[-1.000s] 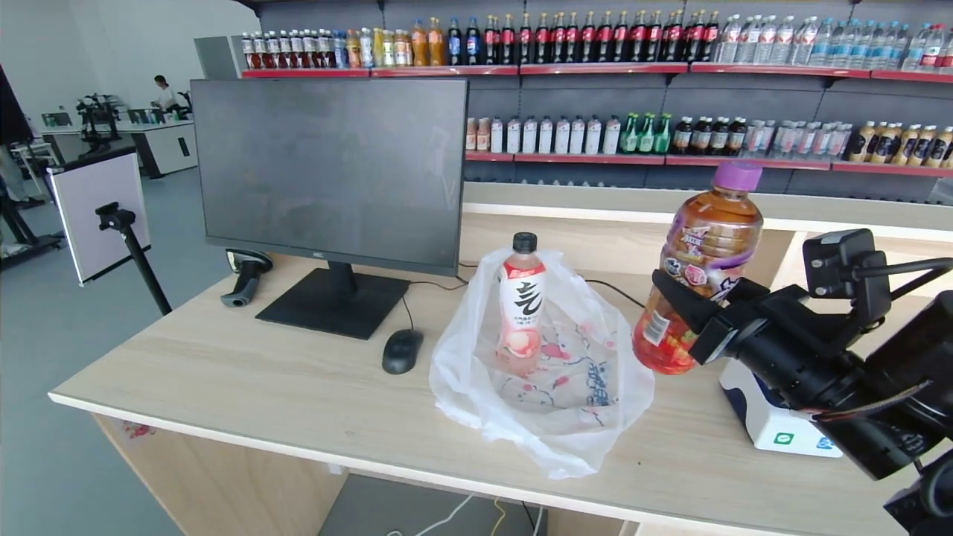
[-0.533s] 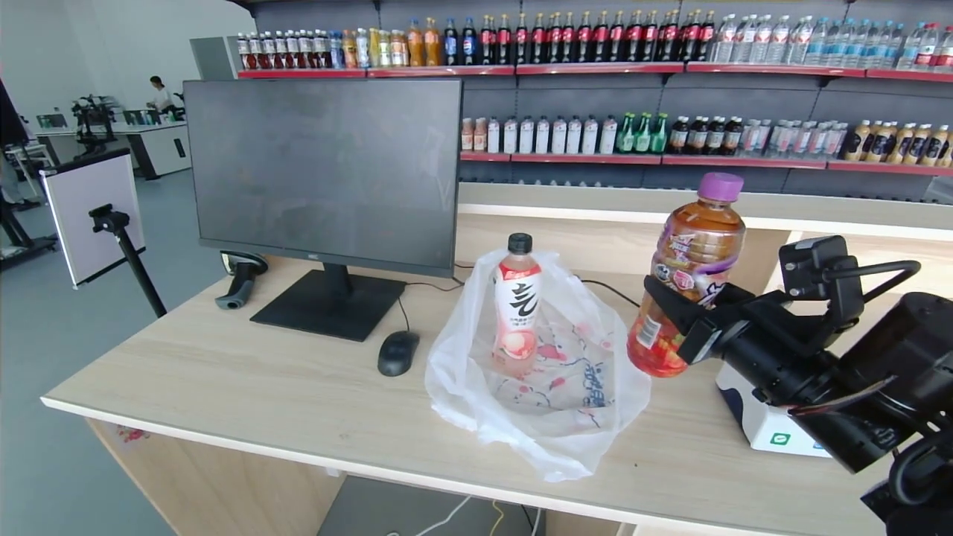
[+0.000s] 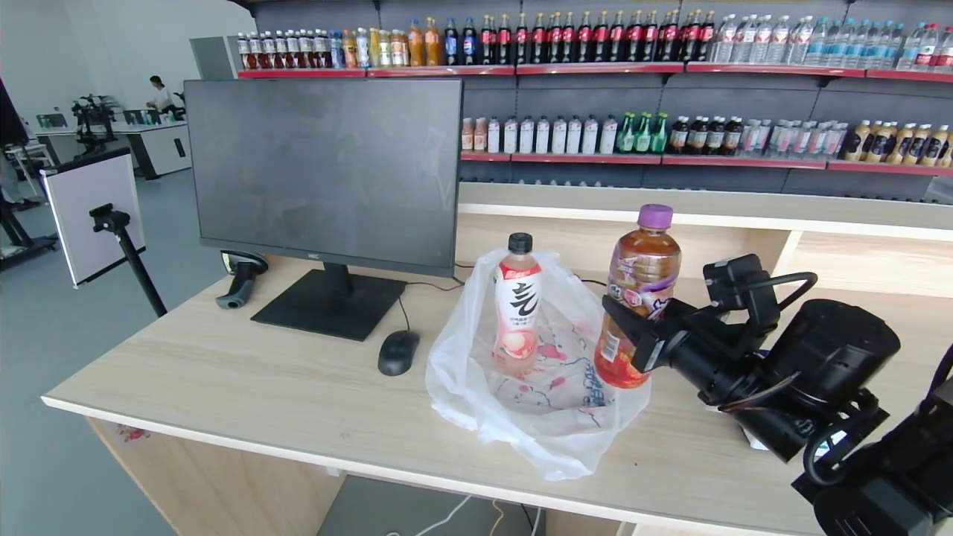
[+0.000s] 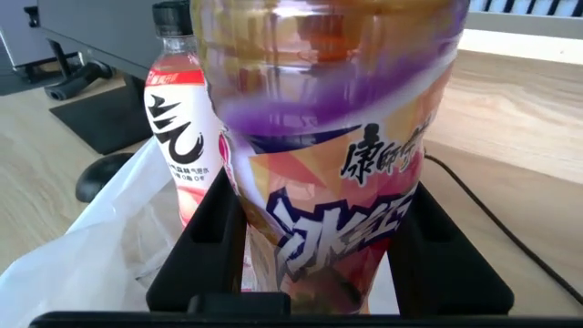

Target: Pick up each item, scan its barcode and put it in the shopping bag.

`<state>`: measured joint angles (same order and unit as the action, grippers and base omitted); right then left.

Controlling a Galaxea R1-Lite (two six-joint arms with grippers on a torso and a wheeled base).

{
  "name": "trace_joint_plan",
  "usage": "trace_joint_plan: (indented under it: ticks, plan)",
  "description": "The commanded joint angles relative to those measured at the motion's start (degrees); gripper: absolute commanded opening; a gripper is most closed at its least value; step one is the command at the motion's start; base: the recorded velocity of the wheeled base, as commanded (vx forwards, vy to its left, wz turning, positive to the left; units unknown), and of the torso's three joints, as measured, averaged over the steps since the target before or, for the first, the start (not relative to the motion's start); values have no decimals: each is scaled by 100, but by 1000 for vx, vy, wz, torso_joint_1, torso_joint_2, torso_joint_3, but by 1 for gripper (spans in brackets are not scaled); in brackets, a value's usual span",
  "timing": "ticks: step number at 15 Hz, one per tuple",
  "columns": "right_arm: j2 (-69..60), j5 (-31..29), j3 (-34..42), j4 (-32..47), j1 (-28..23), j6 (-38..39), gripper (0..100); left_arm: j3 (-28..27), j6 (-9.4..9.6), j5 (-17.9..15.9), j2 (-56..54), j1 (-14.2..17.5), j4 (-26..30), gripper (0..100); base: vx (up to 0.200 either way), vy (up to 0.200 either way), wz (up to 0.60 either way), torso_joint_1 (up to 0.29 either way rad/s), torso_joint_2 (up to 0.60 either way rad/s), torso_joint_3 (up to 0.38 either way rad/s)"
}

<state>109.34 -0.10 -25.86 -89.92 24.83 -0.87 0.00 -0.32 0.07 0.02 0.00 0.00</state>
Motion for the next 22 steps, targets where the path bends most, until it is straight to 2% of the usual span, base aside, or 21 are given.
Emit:
trace_joint_plan:
  ticks: [1,11,14,22]
  plan:
    - [307,1,-174,-8,-5,-10,0,0,-3,1,-2,0,0,100,0,0,0,0,0,0]
    - [835,1,-781,-8,39,-19,0,0,-3,1,-2,9,0,100,0,0,0,0,0,0]
    - [861,1,-781,-8,303,-28,0,0,-3,1,-2,9,0,100,0,0,0,0,0,0]
    - [1178,1,-939,-8,303,-28,0,0,-3,1,-2,0,0,100,0,0,0,0,0,0]
